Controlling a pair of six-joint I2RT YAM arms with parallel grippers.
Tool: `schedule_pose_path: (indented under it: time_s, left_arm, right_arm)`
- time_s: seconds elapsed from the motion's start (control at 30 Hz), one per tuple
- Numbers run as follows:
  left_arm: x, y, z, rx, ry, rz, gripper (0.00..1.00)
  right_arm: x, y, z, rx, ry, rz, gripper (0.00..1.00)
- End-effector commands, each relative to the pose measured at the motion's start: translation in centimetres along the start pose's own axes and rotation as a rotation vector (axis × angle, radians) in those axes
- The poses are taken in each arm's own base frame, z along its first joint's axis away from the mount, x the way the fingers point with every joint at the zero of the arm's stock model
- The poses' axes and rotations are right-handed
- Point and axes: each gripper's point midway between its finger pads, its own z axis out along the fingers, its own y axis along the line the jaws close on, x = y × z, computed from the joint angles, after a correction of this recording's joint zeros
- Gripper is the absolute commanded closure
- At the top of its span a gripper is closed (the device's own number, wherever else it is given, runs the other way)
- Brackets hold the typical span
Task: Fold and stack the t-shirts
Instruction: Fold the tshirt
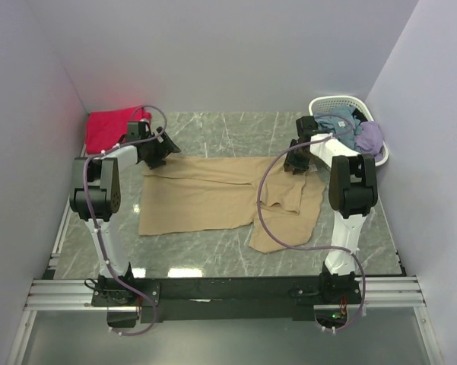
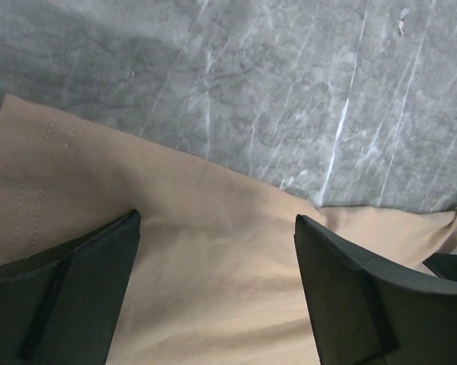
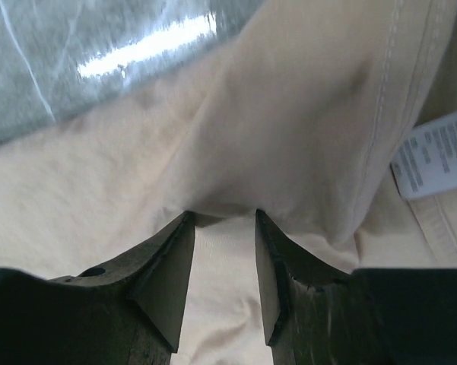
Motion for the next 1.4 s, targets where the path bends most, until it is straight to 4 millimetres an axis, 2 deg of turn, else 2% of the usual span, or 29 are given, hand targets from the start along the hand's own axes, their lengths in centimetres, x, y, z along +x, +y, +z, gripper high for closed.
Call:
schedule_pose_path:
  time_s: [0.0,0.2,0.23,0.27,0.33,0.37,0.43,0.47,0.5,0.63,0.67,0.7,0.73,0.77,0.8,0.83,0.87,0.9,0.93,0.97,1.0,1.03,1.07,1.1,1.17,1.23,1.3,1.33,1.37]
  left_arm:
    - [1.2,3.6,1.1,-0.176,0.052,0.012,0.11]
    - [-0.7,6.1,1.5,-0.249,0.033,0.001,0.1]
    - [-0.9,6.0,1.8,-0.242,0.038,0.015,0.11]
    - [-0.9,5.9,2.1,-0.235,0.043,0.023,0.11]
    - [-2.3,7.0,2.0,-0.242,0.037,0.016,0.11]
    - [-2.6,7.1,2.1,-0.245,0.033,0.019,0.11]
    - [-3.7,7.5,2.4,-0.251,0.018,0.024,0.11]
    - [-4.2,7.6,2.5,-0.252,0.003,0.024,0.1]
    - [-4.7,7.3,2.6,-0.222,0.004,0.019,0.1]
    - [-6.0,6.3,3.0,-0.16,-0.001,0.046,0.09]
    - [-6.2,5.7,3.0,-0.13,-0.003,0.051,0.09]
    - [-6.6,4.7,2.8,-0.088,-0.024,0.068,0.09]
    - [-6.6,3.4,2.5,-0.03,-0.022,0.08,0.08]
    - [-6.7,2.9,2.1,-0.004,-0.032,0.083,0.07]
    - [-7.3,1.5,1.3,0.037,-0.068,0.104,0.06]
    - [-7.4,0.7,0.8,0.062,-0.077,0.123,0.04]
    - [-7.6,-0.1,0.2,0.081,-0.089,0.14,0.02]
    - [-7.6,-1.4,-1.0,0.099,-0.11,0.163,0.01]
    - [-7.8,-2.2,-1.5,0.113,-0.132,0.191,0.0]
    - [-7.8,-2.8,-2.1,0.114,-0.145,0.206,0.01]
    - [-7.5,-4.2,-3.3,0.127,-0.16,0.228,0.01]
    - [-7.4,-4.5,-3.9,0.119,-0.17,0.223,0.0]
    - [-8.1,-3.8,-4.6,0.058,-0.214,0.203,0.0]
    - [-6.4,-5.2,-5.5,0.058,-0.212,0.212,0.01]
    - [-5.4,-5.1,-6.7,0.029,-0.235,0.166,0.0]
    - [-3.4,-4.0,-8.6,-0.012,-0.262,0.122,0.01]
    - [-0.9,-2.1,-10.3,-0.062,-0.25,0.091,0.0]
    - [-0.4,-1.1,-11.0,-0.097,-0.265,0.074,0.01]
    - [0.5,-0.3,-11.6,-0.119,-0.265,0.067,0.0]
  right_arm:
    - [-1.7,0.3,0.4,0.011,0.012,0.029,0.55]
    - [-3.8,1.3,1.4,-0.011,0.021,0.049,0.55]
    - [-4.0,1.6,1.5,-0.021,0.028,0.054,0.55]
    - [-5.2,2.3,1.2,-0.039,0.008,0.054,0.55]
    - [-5.5,2.3,1.9,-0.042,0.022,0.056,0.55]
    - [-6.9,3.0,1.4,-0.063,-0.005,0.055,0.55]
    - [-7.1,3.2,2.4,-0.07,0.015,0.053,0.55]
    - [-8.5,3.9,1.8,-0.092,-0.014,0.047,0.55]
    - [-8.4,3.7,2.3,-0.083,0.002,0.05,0.55]
    - [-10.4,5.0,1.6,-0.154,-0.053,0.019,0.53]
    - [-10.0,4.9,1.7,-0.162,-0.052,0.006,0.53]
    - [-11.9,6.4,-0.5,-0.244,-0.142,-0.018,0.53]
    - [-12.1,6.7,-1.2,-0.267,-0.18,-0.029,0.53]
    - [-10.2,5.9,-0.5,-0.26,-0.162,-0.028,0.51]
    - [-12.7,7.4,-4.6,-0.339,-0.31,-0.056,0.49]
    - [-12.9,7.4,-6.0,-0.355,-0.362,-0.067,0.47]
    - [-11.2,6.5,-5.6,-0.339,-0.356,-0.063,0.43]
    - [-12.7,7.0,-9.5,-0.376,-0.469,-0.077,0.42]
    - [-12.6,6.7,-10.7,-0.366,-0.503,-0.076,0.41]
    - [-11.6,5.9,-10.9,-0.351,-0.502,-0.067,0.41]
    - [-11.9,6.2,-14.0,-0.379,-0.568,-0.073,0.41]
    - [-11.5,6.0,-15.0,-0.382,-0.586,-0.073,0.39]
    - [-10.2,5.3,-16.1,-0.368,-0.587,-0.062,0.38]
    - [-9.5,4.8,-16.4,-0.359,-0.58,-0.046,0.38]
    - [-7.7,3.2,-16.6,-0.307,-0.564,-0.002,0.38]
    - [-5.1,2.3,-16.0,-0.286,-0.482,0.021,0.39]
    - [-1.7,1.1,-15.2,-0.26,-0.392,0.046,0.4]
    - [-0.6,0.7,-15.0,-0.263,-0.373,0.049,0.41]
    - [1.6,0.0,-14.7,-0.263,-0.344,0.052,0.41]
